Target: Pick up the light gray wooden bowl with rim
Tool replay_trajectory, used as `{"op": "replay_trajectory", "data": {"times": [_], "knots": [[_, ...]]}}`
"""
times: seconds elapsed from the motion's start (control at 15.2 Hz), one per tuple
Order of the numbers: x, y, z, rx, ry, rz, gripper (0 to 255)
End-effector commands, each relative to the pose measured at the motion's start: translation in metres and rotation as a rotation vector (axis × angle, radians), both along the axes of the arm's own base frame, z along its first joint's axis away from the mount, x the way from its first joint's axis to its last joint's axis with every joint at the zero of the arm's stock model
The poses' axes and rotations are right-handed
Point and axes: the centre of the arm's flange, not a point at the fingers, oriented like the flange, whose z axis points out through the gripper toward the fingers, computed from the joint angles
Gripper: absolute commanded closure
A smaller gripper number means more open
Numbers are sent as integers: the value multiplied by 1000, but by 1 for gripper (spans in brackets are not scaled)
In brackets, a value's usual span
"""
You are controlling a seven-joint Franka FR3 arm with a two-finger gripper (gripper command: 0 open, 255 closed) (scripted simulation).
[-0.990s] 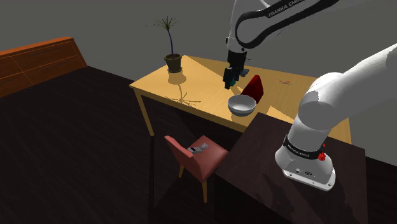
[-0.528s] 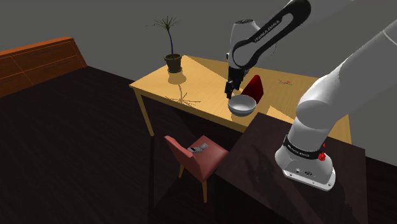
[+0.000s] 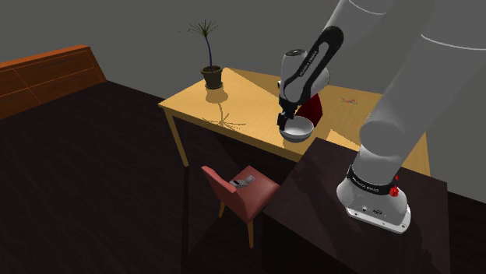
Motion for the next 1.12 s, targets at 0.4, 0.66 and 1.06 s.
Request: {"op": "replay_trajectory", "data": {"times": [0.4, 0.66, 1.06], "knots": [[11, -46, -84, -52, 11, 0, 0], [11, -46, -105, -52, 11, 0, 0], [12, -45, -119, -52, 11, 0, 255]]}}
